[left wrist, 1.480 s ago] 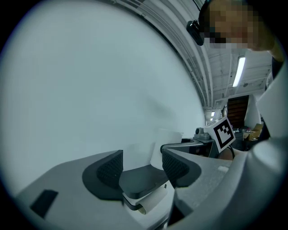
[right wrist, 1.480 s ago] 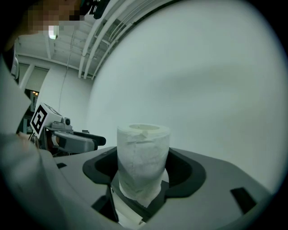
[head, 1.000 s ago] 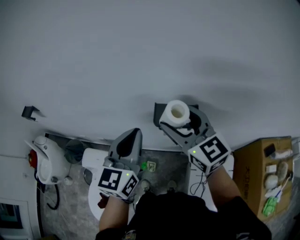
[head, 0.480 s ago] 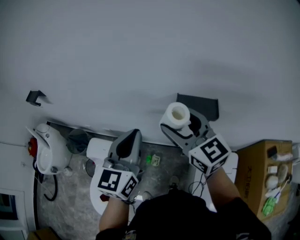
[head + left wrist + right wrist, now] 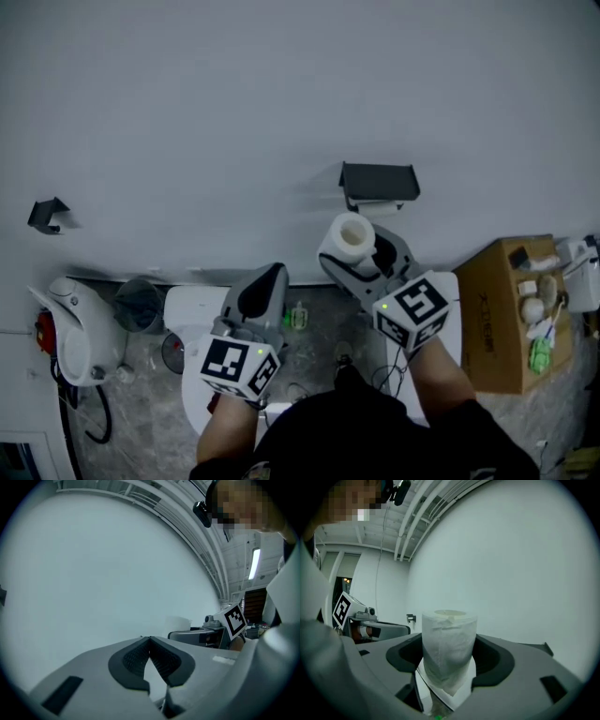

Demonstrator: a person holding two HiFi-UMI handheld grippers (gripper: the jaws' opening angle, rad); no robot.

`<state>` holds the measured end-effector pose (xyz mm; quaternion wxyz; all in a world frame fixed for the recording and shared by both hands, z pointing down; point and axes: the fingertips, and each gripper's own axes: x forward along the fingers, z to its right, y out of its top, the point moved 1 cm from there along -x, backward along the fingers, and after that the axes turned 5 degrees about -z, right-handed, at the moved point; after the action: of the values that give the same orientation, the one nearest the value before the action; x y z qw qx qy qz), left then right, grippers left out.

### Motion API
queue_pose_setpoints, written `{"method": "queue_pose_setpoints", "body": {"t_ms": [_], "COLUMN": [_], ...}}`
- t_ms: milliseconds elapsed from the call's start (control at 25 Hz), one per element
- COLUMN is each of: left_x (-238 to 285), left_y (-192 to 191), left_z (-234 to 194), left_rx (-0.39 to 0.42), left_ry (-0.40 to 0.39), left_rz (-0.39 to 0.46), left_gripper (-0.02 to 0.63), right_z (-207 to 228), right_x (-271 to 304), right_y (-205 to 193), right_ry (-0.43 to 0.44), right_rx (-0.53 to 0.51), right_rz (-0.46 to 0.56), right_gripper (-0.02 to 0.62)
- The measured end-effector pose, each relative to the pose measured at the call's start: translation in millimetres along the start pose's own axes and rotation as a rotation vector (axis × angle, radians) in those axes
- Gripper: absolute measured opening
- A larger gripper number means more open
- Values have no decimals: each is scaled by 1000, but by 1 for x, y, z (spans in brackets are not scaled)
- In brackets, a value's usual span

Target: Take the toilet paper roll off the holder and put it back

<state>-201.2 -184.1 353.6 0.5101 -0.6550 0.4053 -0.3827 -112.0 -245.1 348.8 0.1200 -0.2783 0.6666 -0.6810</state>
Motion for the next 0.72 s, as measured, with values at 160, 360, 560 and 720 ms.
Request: {"method": "queue_pose_setpoints", "body": {"t_ms": [160, 360, 560, 720], "left_x": [-13, -13, -16, -19], "left_y": [-10, -19, -24, -28], "left_z": [22, 67, 113, 144], "left_rx": [-7, -21, -7, 8], "left_ry": [-105, -221, -294, -302], "left_rz": [-9, -24, -38, -45], "left_gripper": [5, 5, 5, 5], "right_z": [-13, -16, -13, -11], "right_x": [-40, -101, -155, -185], "right_y": [-10, -28, -34, -41], "right_ry": [-113, -237, -316, -323], "right_rx": [-3, 16, 47, 58], "right_rz": [-24, -74, -60, -49], "right_gripper": [309, 310, 310, 308]}}
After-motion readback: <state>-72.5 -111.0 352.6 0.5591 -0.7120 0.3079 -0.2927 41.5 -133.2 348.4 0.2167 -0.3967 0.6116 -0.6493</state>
